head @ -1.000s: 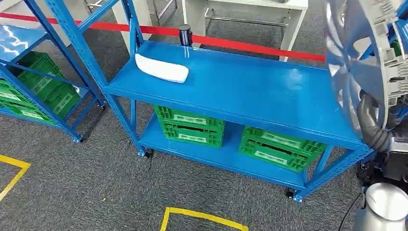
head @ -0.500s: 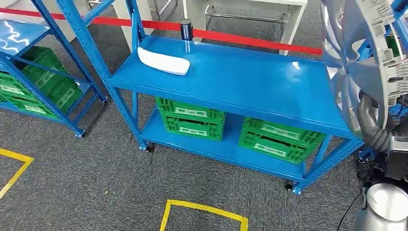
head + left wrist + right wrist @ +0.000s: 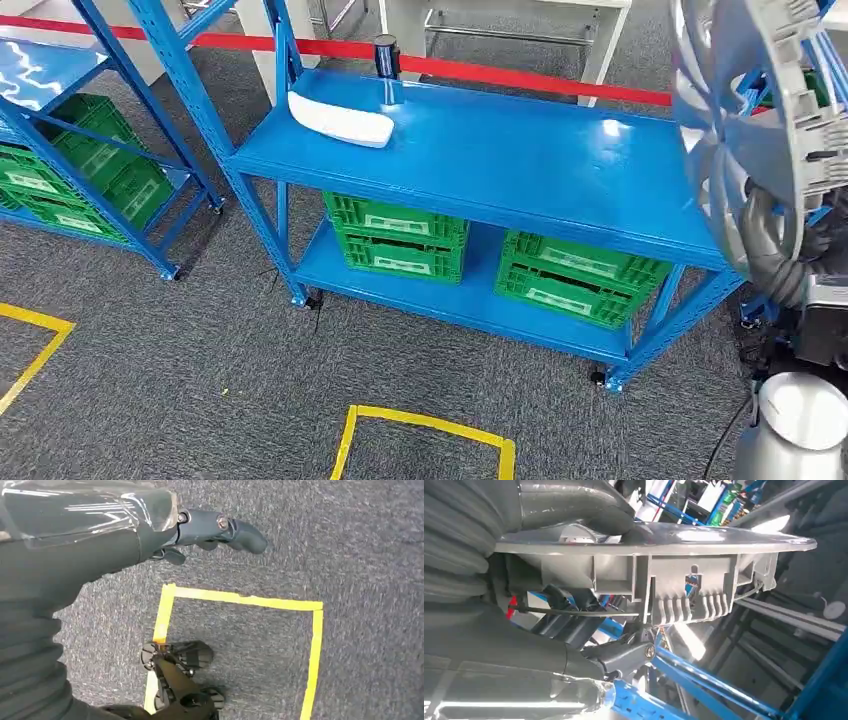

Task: Take the parts from the cabinet and place them on the table.

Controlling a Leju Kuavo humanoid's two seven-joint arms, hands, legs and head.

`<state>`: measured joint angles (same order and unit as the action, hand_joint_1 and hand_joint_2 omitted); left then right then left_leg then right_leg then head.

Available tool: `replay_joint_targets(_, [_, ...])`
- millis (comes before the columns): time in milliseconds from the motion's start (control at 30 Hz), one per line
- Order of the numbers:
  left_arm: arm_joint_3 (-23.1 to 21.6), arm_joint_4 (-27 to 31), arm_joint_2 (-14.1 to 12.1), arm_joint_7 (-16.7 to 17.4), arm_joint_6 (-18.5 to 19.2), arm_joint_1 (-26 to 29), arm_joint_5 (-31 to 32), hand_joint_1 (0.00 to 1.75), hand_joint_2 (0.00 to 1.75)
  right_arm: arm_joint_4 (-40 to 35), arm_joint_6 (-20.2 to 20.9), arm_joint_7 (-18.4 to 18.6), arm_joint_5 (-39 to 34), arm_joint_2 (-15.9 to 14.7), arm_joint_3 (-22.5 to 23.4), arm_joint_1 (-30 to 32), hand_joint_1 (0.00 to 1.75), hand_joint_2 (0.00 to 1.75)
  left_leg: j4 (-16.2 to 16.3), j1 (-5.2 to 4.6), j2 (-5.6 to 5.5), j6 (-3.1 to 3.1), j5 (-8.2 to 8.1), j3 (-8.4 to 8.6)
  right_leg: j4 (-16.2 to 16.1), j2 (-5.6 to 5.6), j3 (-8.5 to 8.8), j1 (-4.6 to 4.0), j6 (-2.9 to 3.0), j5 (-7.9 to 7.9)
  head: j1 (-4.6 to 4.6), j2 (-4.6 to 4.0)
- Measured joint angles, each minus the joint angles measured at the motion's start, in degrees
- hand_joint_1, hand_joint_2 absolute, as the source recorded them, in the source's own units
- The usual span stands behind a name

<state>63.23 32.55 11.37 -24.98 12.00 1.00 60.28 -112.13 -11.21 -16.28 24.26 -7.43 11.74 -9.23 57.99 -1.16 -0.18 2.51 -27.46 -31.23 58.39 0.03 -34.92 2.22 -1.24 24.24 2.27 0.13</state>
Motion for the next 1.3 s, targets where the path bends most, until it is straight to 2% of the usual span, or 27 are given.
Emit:
replay_joint_targets(33, [0.0,0.0,-0.06,0.0,-0.02,-0.1,0.0,0.0,1.75,-0.02,0.0,0.09,0.04,-0.04,0.02,0.03,1.71,1.75,-1.65,0.02,0.14,0.37,1.17,0.23,-0.8,0.09,0.11,-0.42,-0.45,-0.54,-0.04,0.0])
replay_joint_targets(67, [-0.02,-0.02,0.0,0.02,-0.04,-0.32,-0.02,0.0,1.75,0.02,0.0,0.13,0.13,-0.04,0.04,0.07,1.71,1.75,-2.94,0.59,0.42,0.29,2.37,0.66,0.48,-0.07,-0.94,-0.31,0.04,0.66,-0.13,0.0])
replay_joint_targets(100, [-0.04,-0.02,0.04,0.02,-0.04,-0.55,-0.02,0.0,1.75,0.02,0.0,0.13,0.33,-0.04,0.04,-0.16,1.71,1.75,-3.48,0.6,0.47,1.04,3.13,0.24,3.63,-0.01,-2.39,-0.46,0.7,3.05,-0.2,0.0])
replay_joint_targets(133, [-0.04,-0.02,0.09,0.07,-0.04,-0.71,-0.07,0.0,1.75,0.02,0.0,0.13,0.33,-0.04,0.07,-0.25,1.71,1.75,-3.47,0.58,0.47,0.81,3.49,-0.31,8.05,-0.02,-4.11,-0.52,1.01,5.28,-0.2,0.0])
replay_joint_targets(200, [-0.04,-0.13,0.31,0.13,-0.02,-0.78,-0.13,0.0,1.75,0.11,0.0,0.17,0.44,-0.02,0.04,-0.15,1.71,1.75,-3.34,0.37,0.5,0.82,4.08,-1.23,16.07,-0.02,-6.9,-0.46,0.83,8.45,-0.22,0.0])
replay_joint_targets(233, [-0.04,-0.2,0.42,0.17,-0.04,-0.79,-0.17,0.0,1.75,0.22,0.0,0.33,0.52,0.0,0.04,-0.14,1.71,1.75,-3.19,0.35,0.52,0.72,4.39,-1.75,16.91,-0.04,-6.78,-0.46,0.31,8.59,-0.2,0.0])
replay_joint_targets(267, [-0.04,-0.24,0.46,0.17,-0.04,-0.81,-0.17,0.0,1.75,0.35,0.02,0.46,0.59,0.02,0.04,-0.15,1.71,1.75,-2.95,0.37,0.52,0.61,4.6,-2.22,14.61,-0.05,-5.18,-0.42,-0.24,7.78,-0.24,0.0])
replay_joint_targets(333, [-0.04,-0.39,0.61,0.17,-0.04,-0.87,-0.17,0.0,1.75,0.35,0.04,0.48,0.76,0.02,0.04,-0.29,1.71,1.75,-1.67,0.46,0.48,0.38,4.7,-3.38,3.58,-0.15,1.7,-0.12,-1.46,4.61,-0.24,0.0])
replay_joint_targets(367, [-0.07,-0.46,0.7,0.17,-0.04,-0.92,-0.17,0.0,1.75,0.35,0.02,0.48,0.81,0.02,0.04,-0.53,1.71,1.75,-0.59,0.41,0.49,0.14,4.58,-4.07,-0.67,-0.3,3.81,0.0,-1.18,4.72,-0.26,0.0])
replay_joint_targets(433, [-0.04,-0.55,0.61,0.24,-0.15,-0.93,-0.22,0.0,1.75,0.44,0.04,0.48,0.88,0.17,0.06,-0.59,1.71,1.75,0.29,0.06,0.38,-0.45,4.55,-5.03,0.36,0.0,3.0,-0.49,0.2,4.11,-0.09,0.0])
replay_joint_targets(500, [-0.04,-0.9,0.61,0.28,-0.42,-0.9,-0.26,0.0,1.75,0.72,0.04,0.46,1.03,0.26,0.04,-0.54,1.71,1.75,0.17,0.26,0.41,-1.14,5.19,-5.22,0.46,0.01,2.61,-0.8,0.91,3.65,-0.15,0.0])
replay_joint_targets(533, [-0.04,-0.98,0.48,0.28,-0.55,-0.91,-0.26,0.0,1.75,0.79,0.04,0.46,1.03,0.33,0.04,-0.59,1.71,1.75,0.4,0.4,0.42,-1.31,5.3,-5.48,0.2,-0.03,2.47,-0.15,1.47,3.18,-0.15,0.0])
replay_joint_targets(600, [-0.04,-1.22,0.44,0.28,-0.59,-0.92,-0.28,0.0,1.75,0.83,0.07,0.39,1.0,0.48,0.02,-0.83,1.71,1.75,3.64,0.75,0.15,-2.33,1.5,-6.83,0.24,-0.07,2.12,-0.11,2.13,2.55,0.11,0.0])
replay_joint_targets(667, [-0.04,-1.47,0.37,0.28,-0.63,-0.93,-0.28,0.0,1.75,0.96,0.24,0.37,1.03,0.57,0.02,-0.89,1.71,1.75,12.39,1.33,0.16,-3.12,-3.78,-9.88,0.28,-0.07,1.32,-0.18,2.27,1.93,0.13,0.0])
replay_joint_targets(700, [-0.04,-1.62,0.37,0.28,-0.63,-0.91,-0.31,0.0,1.75,1.12,0.24,0.33,1.03,0.61,0.04,-0.95,1.71,1.75,16.34,1.54,0.18,-3.35,-5.53,-11.08,0.31,-0.06,0.85,-0.23,2.19,1.62,0.11,0.0])
replay_joint_targets(733, [-0.04,-1.79,0.37,0.28,-0.66,-0.91,-0.35,0.0,1.75,1.22,0.24,0.31,1.05,0.66,0.02,-0.95,1.71,1.75,17.61,1.66,0.18,-3.41,-5.87,-11.07,0.32,-0.04,0.47,-0.24,2.11,1.31,0.15,0.0])
replay_joint_targets(800, [-0.04,-1.95,0.35,0.28,-0.72,-0.92,-0.35,0.0,1.75,1.31,0.24,0.31,1.05,0.77,0.02,-0.93,1.71,1.75,12.35,1.74,0.16,-3.14,-3.59,-7.12,0.32,0.06,-0.15,-0.26,1.81,0.79,0.13,0.0])
replay_joint_targets(867, [-0.07,-2.01,0.35,0.11,-1.07,-0.94,-0.35,0.0,1.75,1.29,0.26,0.29,1.05,0.77,0.04,-0.96,1.71,1.75,1.22,1.49,-0.08,-2.1,-0.34,0.28,0.27,0.16,-0.41,-0.34,1.51,0.26,0.17,0.0])
replay_joint_targets(900, [-0.07,-2.05,0.17,0.07,-1.14,-1.03,-0.35,0.0,1.75,1.29,0.28,0.24,1.05,0.79,0.09,-0.94,1.71,1.75,0.06,1.37,-0.09,-2.14,-1.29,0.84,0.05,0.1,-0.49,-0.3,1.12,-0.1,-0.02,0.0])
replay_joint_targets(1000, [-0.07,-2.08,0.07,-0.04,-1.16,-0.91,-0.37,0.0,1.75,1.29,0.57,0.35,1.05,0.94,0.2,-1.03,1.71,1.75,-0.19,0.55,-0.1,-1.07,-0.23,0.23,-0.36,-0.01,-0.71,0.11,-0.16,-0.99,0.13,0.0])
replay_joint_targets(1033, [-0.07,-2.1,0.02,-0.04,-1.16,-0.85,-0.39,0.0,1.75,1.25,0.59,0.37,1.05,0.96,0.26,-1.0,1.71,1.75,-1.01,0.42,0.01,-0.34,0.6,0.2,-1.09,0.03,-0.65,-0.02,-0.61,-1.64,0.22,0.0])
replay_joint_targets(1067, [-0.09,-2.1,0.09,-0.05,-1.14,-0.89,-0.39,0.0,1.75,1.25,0.61,0.48,1.05,0.96,0.44,-0.81,1.71,1.75,-2.67,1.22,0.37,-0.2,2.0,0.64,-0.44,-0.09,-1.17,0.02,-0.41,-1.25,0.04,0.0])
replay_joint_targets(1133, [-0.11,-2.05,0.11,-0.04,-1.01,-0.96,-0.61,0.0,1.75,1.18,0.9,0.52,0.83,1.01,0.7,-0.76,1.71,1.75,-3.33,0.89,0.47,0.75,3.25,-0.24,4.95,-0.02,-3.81,-0.34,0.61,3.25,-0.09,0.0])
replay_joint_targets(1167, [-0.09,-2.05,0.13,-0.02,-0.87,-0.89,-0.61,0.0,1.75,1.2,1.07,0.55,0.68,1.03,0.83,-0.7,1.71,1.75,-3.31,0.76,0.52,0.66,3.63,-0.78,9.7,-0.04,-5.49,-0.3,0.82,5.56,-0.24,0.0])
replay_joint_targets(1233, [-0.11,-2.05,0.28,0.02,-0.63,-0.82,-0.61,0.0,1.75,1.2,1.27,0.78,0.66,1.11,1.09,-0.37,1.71,1.75,-3.22,0.45,0.51,0.71,4.41,-1.87,16.31,-0.04,-7.3,-0.27,0.49,8.21,-0.24,0.0])
replay_joint_targets(1267, [-0.11,-2.05,0.37,0.04,-0.61,-0.8,-0.63,0.0,1.75,1.2,1.53,1.0,0.52,1.11,1.16,-0.21,1.71,1.75,-3.04,0.42,0.5,0.61,4.78,-2.5,15.58,-0.05,-6.23,-0.26,0.05,8.03,-0.26,0.0])
replay_joint_targets(1300, [-0.09,-2.05,0.44,0.04,-0.57,-0.8,-0.61,0.0,1.75,1.2,1.57,1.07,0.44,1.14,1.16,-0.18,1.71,1.75,-2.74,0.44,0.5,0.45,5.06,-3.12,12.04,-0.07,-3.61,-0.22,-0.53,7.05,-0.26,0.0])
